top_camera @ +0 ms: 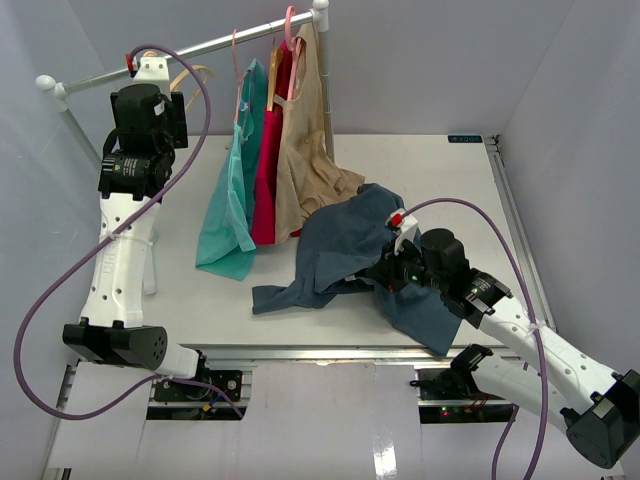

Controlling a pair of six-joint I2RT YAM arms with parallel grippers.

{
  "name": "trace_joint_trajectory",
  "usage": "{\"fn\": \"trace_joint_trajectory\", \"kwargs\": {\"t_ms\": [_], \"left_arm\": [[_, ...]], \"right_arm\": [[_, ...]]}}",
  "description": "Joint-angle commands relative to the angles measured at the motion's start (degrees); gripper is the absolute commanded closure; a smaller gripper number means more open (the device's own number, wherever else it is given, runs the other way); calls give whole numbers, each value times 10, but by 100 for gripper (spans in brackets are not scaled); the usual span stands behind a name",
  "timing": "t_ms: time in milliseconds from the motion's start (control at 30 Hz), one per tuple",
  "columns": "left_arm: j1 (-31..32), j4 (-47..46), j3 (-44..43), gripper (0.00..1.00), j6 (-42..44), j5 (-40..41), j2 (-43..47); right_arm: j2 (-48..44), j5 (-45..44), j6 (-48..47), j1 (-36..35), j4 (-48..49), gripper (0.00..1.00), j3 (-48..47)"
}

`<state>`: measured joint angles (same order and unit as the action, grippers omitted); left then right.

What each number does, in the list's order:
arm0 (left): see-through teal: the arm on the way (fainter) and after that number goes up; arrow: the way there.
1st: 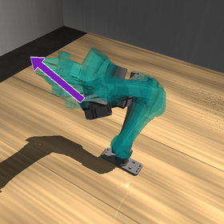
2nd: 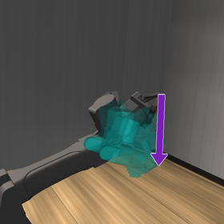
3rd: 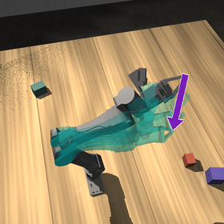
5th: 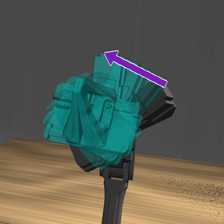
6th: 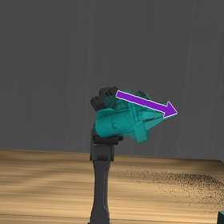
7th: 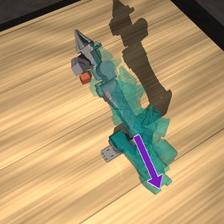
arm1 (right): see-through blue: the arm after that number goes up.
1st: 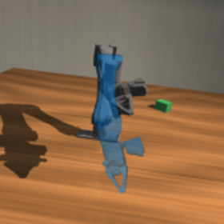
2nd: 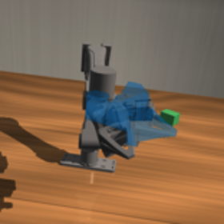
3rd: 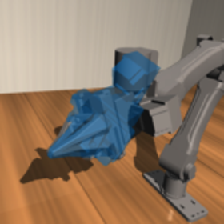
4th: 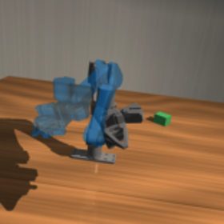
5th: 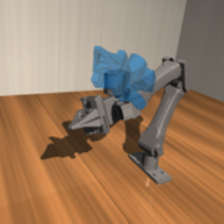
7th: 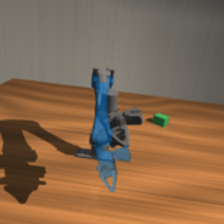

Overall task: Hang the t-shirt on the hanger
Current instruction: Pick up the hanger from the clothesline.

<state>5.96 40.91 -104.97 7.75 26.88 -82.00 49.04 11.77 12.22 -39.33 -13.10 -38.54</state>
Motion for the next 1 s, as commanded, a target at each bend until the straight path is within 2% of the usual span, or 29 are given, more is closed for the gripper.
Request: {"fn": "trace_joint_trajectory", "kwargs": {"t_ms": [0,233,567,967], "left_arm": [[-9,-4,-25,23,-16,-52,6],[-9,9,-27,29,-24,-91,-4],[-9,1,3,44,-39,-141,-13],[-8,-41,-5,50,-32,-111,-22]], "right_arm": [[-10,9,-8,1,25,92,-1],[-9,8,-9,1,26,92,-1],[-7,9,-10,1,27,92,-1],[-5,-3,-12,1,26,92,-1]]}}
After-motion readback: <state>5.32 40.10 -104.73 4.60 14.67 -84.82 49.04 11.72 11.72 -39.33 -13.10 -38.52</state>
